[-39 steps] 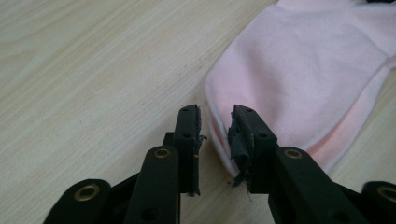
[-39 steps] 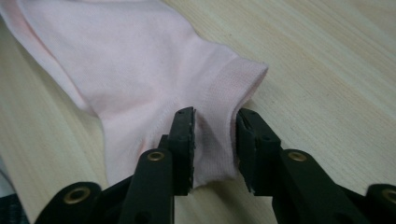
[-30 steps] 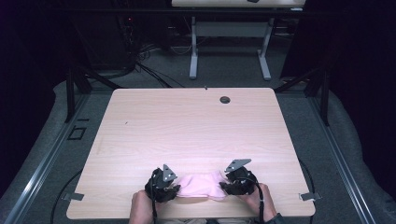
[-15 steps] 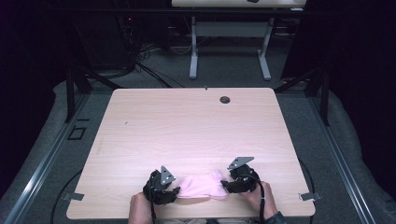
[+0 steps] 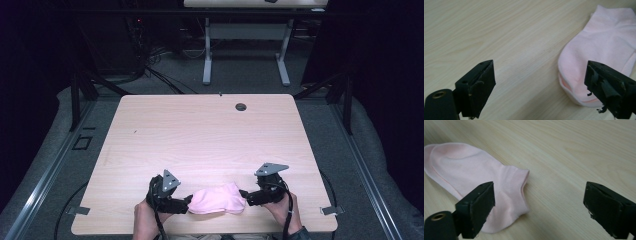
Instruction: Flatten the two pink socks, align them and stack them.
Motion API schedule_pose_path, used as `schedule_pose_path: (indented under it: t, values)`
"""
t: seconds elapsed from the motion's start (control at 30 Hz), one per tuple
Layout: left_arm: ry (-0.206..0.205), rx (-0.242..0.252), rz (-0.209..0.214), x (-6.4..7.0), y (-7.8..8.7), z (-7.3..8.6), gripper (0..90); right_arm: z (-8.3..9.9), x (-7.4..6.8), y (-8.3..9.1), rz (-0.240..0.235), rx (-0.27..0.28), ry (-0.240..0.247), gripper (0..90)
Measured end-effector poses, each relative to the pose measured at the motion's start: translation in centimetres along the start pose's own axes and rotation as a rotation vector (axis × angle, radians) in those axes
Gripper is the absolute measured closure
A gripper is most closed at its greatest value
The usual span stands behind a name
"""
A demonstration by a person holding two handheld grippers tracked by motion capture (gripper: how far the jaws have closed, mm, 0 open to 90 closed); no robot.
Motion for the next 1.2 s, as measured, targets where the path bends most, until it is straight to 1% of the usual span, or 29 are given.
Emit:
schedule_pose_path:
  t: [0.07, 0.1, 0.17, 0.23, 0.27, 0.3, 0.37, 0.4, 0.43, 0.53, 0.6, 0.63, 0.67, 0.7, 0.73, 0.77, 0.8, 0.83, 0.9, 0.93, 0.97, 1.0, 1.03, 1.1, 1.17, 1.2]
  values:
    - [0.016, 0.015, -0.020, -0.7, 0.5, 0.0, 7.0, -0.1, 0.4, 0.8, 0.012, 0.011, 0.000, 6.4]
    - [0.020, 0.011, -0.024, -1.2, 0.7, 0.1, 6.1, -0.1, 0.6, 1.1, 0.022, 0.021, -0.003, 5.5]
    - [0.045, 0.017, -0.035, -2.0, 1.1, 0.3, 4.6, 0.0, 1.2, 1.7, 0.036, 0.038, -0.014, 4.4]
    - [0.062, 0.021, -0.054, -2.8, 1.4, 0.7, 3.5, 0.3, 1.9, 2.1, 0.052, 0.054, -0.038, 3.5]
    - [0.079, 0.012, -0.071, -3.6, 1.7, 1.3, 2.5, 0.9, 2.8, 2.4, 0.073, 0.046, -0.060, 2.1]
    - [0.079, 0.012, -0.071, -3.6, 1.7, 1.3, 1.8, 0.9, 2.8, 2.4, 0.073, 0.046, -0.060, 2.1]
    - [0.102, 0.013, -0.090, -4.4, 1.8, 2.0, 1.2, 1.5, 3.6, 2.7, 0.090, 0.056, -0.089, 0.8]
    - [0.113, 0.010, -0.098, -4.8, 1.9, 2.4, 0.2, 2.1, 4.5, 3.0, 0.109, 0.053, -0.113, 0.0]
    - [0.121, 0.009, -0.107, -5.3, 2.0, 2.8, 0.2, 2.1, 4.5, 3.0, 0.109, 0.053, -0.113, 0.0]
    - [0.170, 0.007, -0.132, -6.6, 2.1, 4.2, 0.2, 3.1, 5.8, 3.6, 0.139, 0.046, -0.145, 0.0]
    - [0.205, 0.002, -0.141, -7.6, 2.0, 5.2, 0.2, 3.9, 6.6, 3.7, 0.158, 0.044, -0.175, 0.0]
    - [0.215, -0.001, -0.155, -8.0, 2.0, 5.6, 0.2, 4.2, 7.0, 3.8, 0.172, 0.046, -0.186, 0.0]
    - [0.249, -0.006, -0.156, -8.8, 1.6, 6.5, 0.1, 5.0, 7.9, 3.8, 0.188, 0.034, -0.207, 0.0]
    - [0.263, -0.011, -0.159, -9.1, 1.4, 7.0, 0.1, 5.4, 8.2, 3.7, 0.200, 0.026, -0.222, 0.0]
    - [0.263, -0.011, -0.159, -9.1, 1.4, 7.0, 0.1, 5.8, 8.6, 3.6, 0.202, 0.019, -0.223, 0.0]
    - [0.273, -0.019, -0.163, -9.4, 1.2, 7.4, 0.1, 5.8, 8.6, 3.6, 0.202, 0.019, -0.223, 0.0]
    - [0.289, -0.028, -0.164, -9.8, 0.8, 8.1, 0.1, 6.4, 9.2, 3.4, 0.219, 0.017, -0.254, 0.0]
    - [0.289, -0.028, -0.164, -9.8, 0.8, 8.1, 0.1, 6.4, 9.2, 3.4, 0.219, 0.017, -0.254, 0.0]
    - [0.295, -0.030, -0.165, -10.1, 0.5, 8.5, 0.1, 6.9, 9.7, 3.1, 0.224, 0.002, -0.274, 0.0]
    - [0.296, -0.027, -0.172, -10.2, 0.3, 8.7, 0.1, 7.4, 10.1, 2.9, 0.244, -0.008, -0.288, 0.0]
    - [0.302, -0.026, -0.171, -10.2, 0.2, 8.8, 0.1, 7.4, 10.1, 2.9, 0.244, -0.008, -0.288, 0.0]
    - [0.307, -0.019, -0.169, -10.3, 0.1, 8.9, 0.1, 7.5, 10.2, 2.8, 0.242, -0.009, -0.292, 0.0]
    - [0.308, -0.013, -0.167, -10.5, 0.1, 9.1, 0.1, 7.8, 10.5, 2.6, 0.260, -0.014, -0.297, 0.0]
    - [0.325, -0.002, -0.169, -10.7, -0.1, 9.4, 0.1, 7.9, 10.5, 2.4, 0.263, -0.015, -0.306, 0.0]
    - [0.334, 0.014, -0.180, -10.9, -0.1, 9.4, 0.1, 8.2, 10.7, 2.2, 0.262, -0.027, -0.310, 0.0]
    - [0.336, 0.019, -0.184, -11.0, -0.1, 9.4, 0.1, 8.4, 10.8, 2.0, 0.271, -0.032, -0.302, 0.0]
Point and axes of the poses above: each handheld gripper's, and its own axes: y roughly backward along the jaws, z roughly out of its underside, x roughly to its right, the point moved 5 cm from there along -y, roughly forward along the jaws
